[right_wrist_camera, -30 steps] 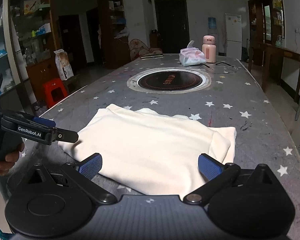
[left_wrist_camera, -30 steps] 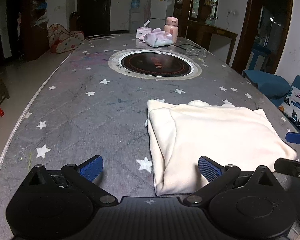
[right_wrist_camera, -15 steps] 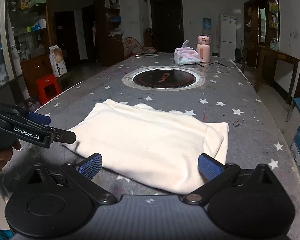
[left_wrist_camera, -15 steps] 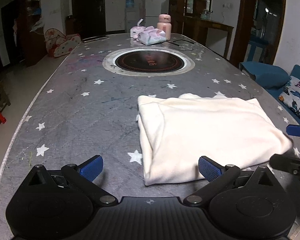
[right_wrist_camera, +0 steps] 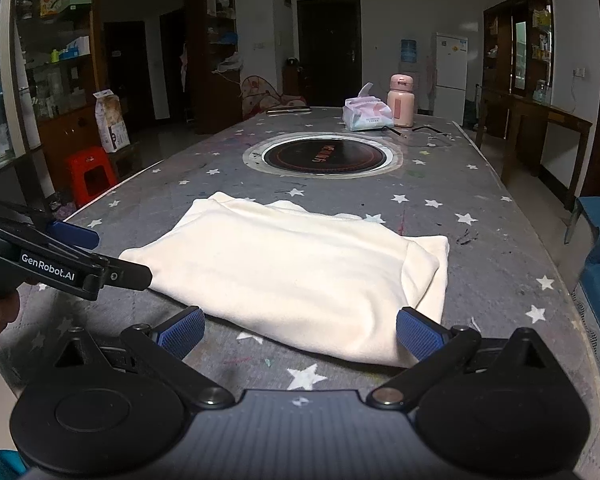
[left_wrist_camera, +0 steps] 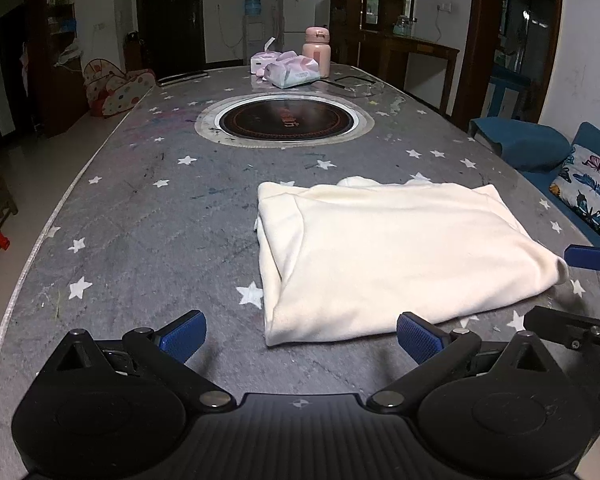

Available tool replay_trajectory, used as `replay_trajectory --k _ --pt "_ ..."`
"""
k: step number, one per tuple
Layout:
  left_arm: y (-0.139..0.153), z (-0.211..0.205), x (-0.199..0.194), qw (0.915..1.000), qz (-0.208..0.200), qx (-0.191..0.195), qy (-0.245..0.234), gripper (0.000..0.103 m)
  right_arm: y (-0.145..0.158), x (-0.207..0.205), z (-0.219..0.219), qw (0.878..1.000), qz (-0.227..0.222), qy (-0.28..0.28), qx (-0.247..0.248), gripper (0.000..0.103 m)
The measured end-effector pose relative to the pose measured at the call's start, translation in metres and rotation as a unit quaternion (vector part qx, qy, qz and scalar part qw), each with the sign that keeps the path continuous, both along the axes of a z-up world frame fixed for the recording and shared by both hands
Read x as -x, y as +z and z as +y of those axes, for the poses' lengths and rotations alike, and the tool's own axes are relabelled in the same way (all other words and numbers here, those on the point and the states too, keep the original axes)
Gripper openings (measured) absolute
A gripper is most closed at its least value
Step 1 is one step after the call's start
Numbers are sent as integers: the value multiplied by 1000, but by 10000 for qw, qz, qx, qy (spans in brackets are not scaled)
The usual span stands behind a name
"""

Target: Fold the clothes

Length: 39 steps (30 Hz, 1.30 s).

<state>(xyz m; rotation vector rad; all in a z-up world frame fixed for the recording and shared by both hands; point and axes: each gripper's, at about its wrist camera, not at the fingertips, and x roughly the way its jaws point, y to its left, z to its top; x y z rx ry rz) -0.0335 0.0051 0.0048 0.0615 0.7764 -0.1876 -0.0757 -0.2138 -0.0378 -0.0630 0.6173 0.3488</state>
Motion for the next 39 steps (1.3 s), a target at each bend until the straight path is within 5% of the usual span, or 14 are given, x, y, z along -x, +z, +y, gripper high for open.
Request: replay_trajectory --k 39 --pt "-7 -4 3 9998 200 -92 -23 103 -1 5 12 9998 -28 199 84 103"
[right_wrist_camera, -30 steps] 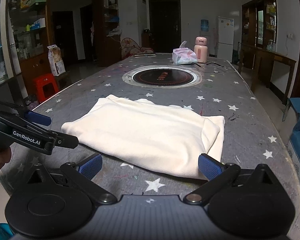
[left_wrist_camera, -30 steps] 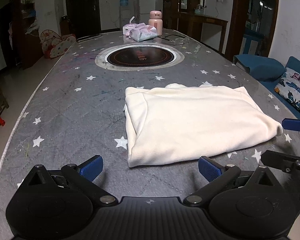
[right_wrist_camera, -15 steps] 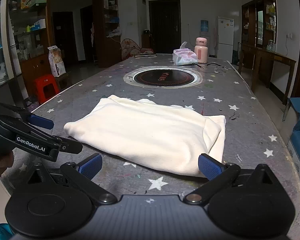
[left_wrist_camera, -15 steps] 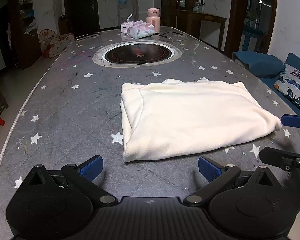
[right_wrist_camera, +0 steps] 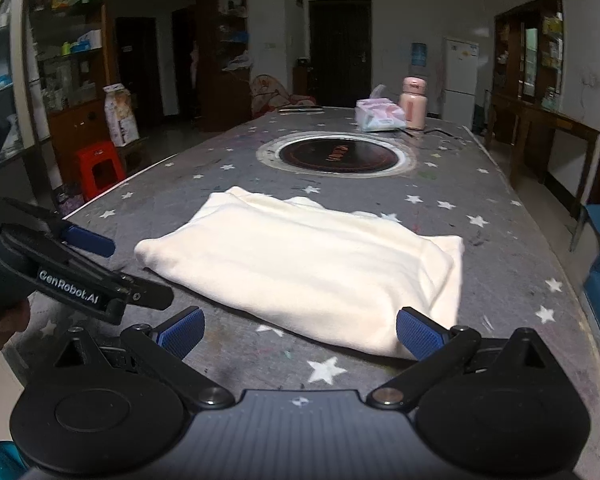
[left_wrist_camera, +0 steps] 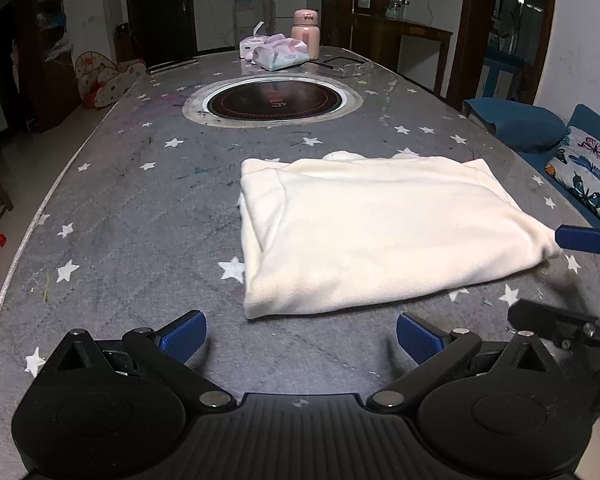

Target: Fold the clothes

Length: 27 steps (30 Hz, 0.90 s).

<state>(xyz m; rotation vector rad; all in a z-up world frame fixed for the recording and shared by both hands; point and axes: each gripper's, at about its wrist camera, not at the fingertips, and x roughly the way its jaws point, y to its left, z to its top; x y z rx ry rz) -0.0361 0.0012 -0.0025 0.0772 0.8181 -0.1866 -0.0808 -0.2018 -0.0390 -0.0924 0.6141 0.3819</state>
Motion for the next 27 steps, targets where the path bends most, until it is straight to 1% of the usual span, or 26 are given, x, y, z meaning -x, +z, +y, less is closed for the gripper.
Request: replay_trajectory --k 7,9,13,14,15,18,20,22,23,25,27 --pt "6 33 -15 9989 45 197 424 103 -2 -16 33 9978 60 602 256 103" --pt "7 44 -19 9978 31 205 622 103 -3 -21 47 9959 82 841 319 103" --pt "8 64 -29 9954 130 385 867 103 -4 -27 72 9909 33 1255 496 102" --pt "8 68 -31 9948 131 414 926 103 -5 -29 83 9884 7 1390 605 100" --pt "8 72 -33 9939 114 469 992 103 -6 -31 90 9862 3 1498 698 94" --pt "9 82 -39 9913 50 641 1148 103 -11 -35 112 9793 30 1794 932 85" --pt "9 87 -42 9896 11 747 1226 103 -14 -37 124 9753 -40 1897 1134 82" --pt "8 89 -47 9883 74 870 1249 103 -18 -39 133 9713 -107 1979 1312 74" --pt "7 90 -50 9876 113 933 1256 103 -19 -41 139 9692 -120 2025 1396 68" --pt "5 90 -57 9857 253 1108 1245 103 -20 -43 142 9689 -146 2005 1443 67" --pt "1 90 -64 9818 419 1324 1294 103 -19 -45 143 9697 -177 1951 1458 47"
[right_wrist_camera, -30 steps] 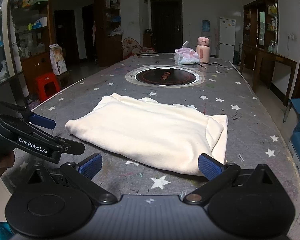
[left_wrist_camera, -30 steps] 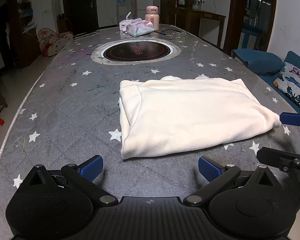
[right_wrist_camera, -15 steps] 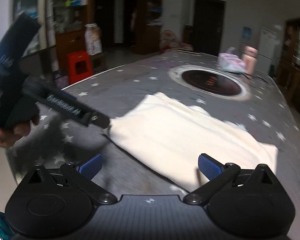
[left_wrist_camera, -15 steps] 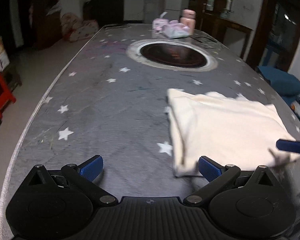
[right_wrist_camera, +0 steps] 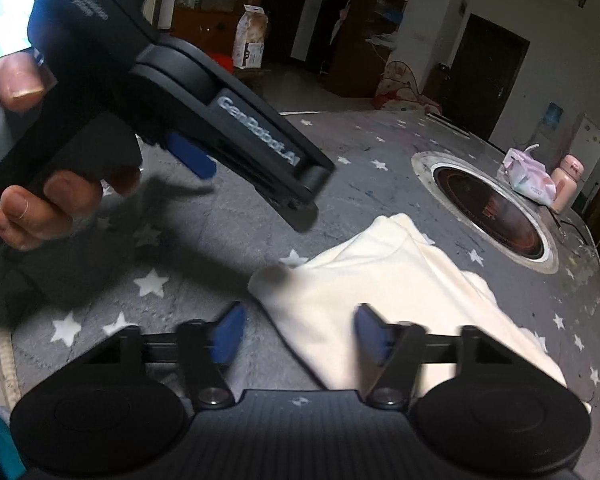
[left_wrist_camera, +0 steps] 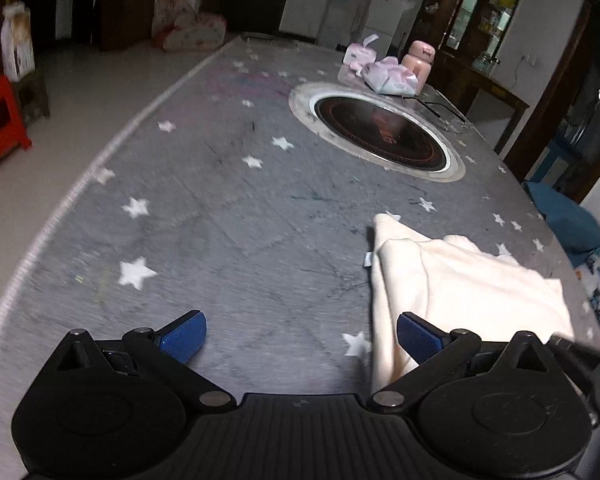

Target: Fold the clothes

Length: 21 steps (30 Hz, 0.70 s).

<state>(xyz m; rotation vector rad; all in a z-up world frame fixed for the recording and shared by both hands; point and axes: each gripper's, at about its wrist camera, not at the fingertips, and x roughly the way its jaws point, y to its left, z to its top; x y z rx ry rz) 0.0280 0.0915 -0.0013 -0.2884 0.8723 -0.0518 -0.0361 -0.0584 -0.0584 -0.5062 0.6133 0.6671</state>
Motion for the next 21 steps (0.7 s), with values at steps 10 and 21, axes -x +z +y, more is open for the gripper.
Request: replay_trajectory --k 10,21 --pt "-6 -4 -18 9890 215 1457 134 103 32 -13 -51 9893 503 -384 -1318 11" --pt "-19 -23 -31 9623 488 2668 209 97 44 -11 -78 9795 648 -388 -1869 10"
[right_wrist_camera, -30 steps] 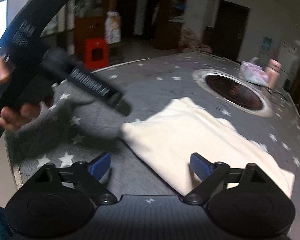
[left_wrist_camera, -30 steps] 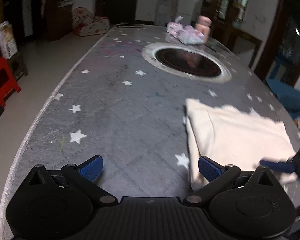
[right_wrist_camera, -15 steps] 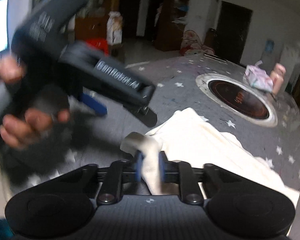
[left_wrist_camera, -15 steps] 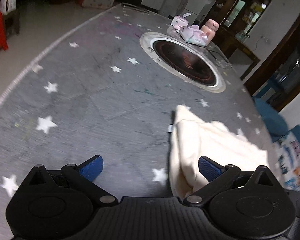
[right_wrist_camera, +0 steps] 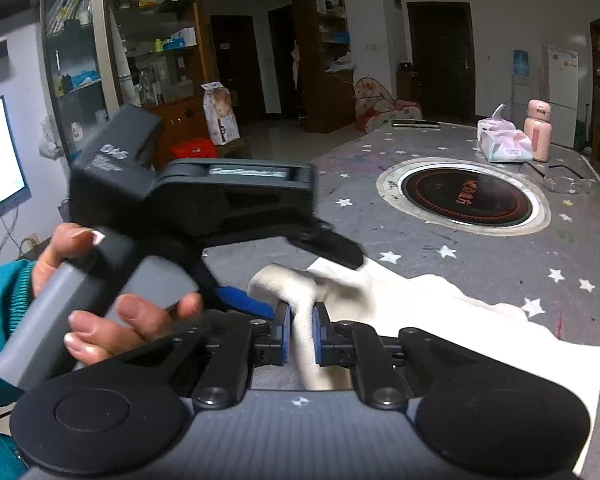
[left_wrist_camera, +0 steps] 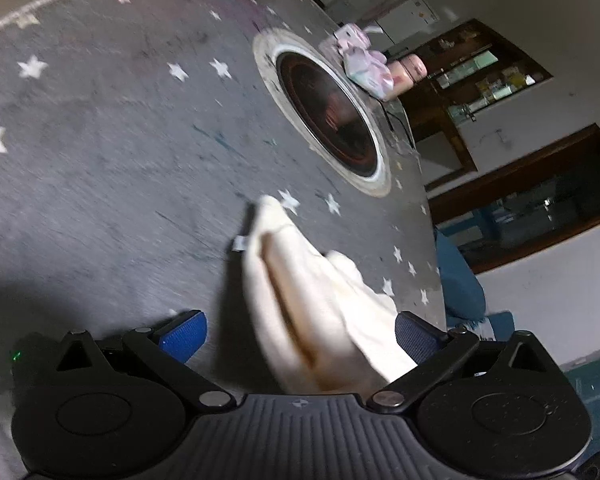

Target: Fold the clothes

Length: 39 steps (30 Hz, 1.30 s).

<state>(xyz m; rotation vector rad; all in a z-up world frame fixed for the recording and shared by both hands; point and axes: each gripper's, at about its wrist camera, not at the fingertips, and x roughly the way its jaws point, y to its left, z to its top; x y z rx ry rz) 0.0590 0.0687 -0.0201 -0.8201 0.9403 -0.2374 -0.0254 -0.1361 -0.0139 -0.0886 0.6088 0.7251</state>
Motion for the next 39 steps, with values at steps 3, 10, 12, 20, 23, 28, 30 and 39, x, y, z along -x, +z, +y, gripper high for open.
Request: replay_trajectory --k 3,10,12,20,23,28,30,39 --pt "-7 -4 -4 9993 136 315 -122 76 0 2 0 10000 8 26 -77 10" --pt "-33 -3 -2 9964 394 729 -167 19 -4 14 -3 9998 81 152 -130 9" --pt "-32 -4 -2 9972 332 629 -237 18 -6 18 -6 9997 100 183 -120 12" --pt "-26 -11 -4 9985 208 315 -388 18 -10 0 -74 9934 118 -1139 75 40" --pt "-22 -13 -5 9988 165 163 -440 18 -21 -20 -104 9830 218 -1804 256 44" --pt "-19 -17 -6 9985 109 -54 -534 18 -39 -46 -144 9672 497 -2489 118 55" --pt "-17 -18 -6 9982 84 -150 -570 18 -45 -53 -154 9650 705 -2522 -140 55" --pt "-1 -29 -2 9940 -195 -766 -762 17 -47 -51 -149 9683 811 -2259 -685 12"
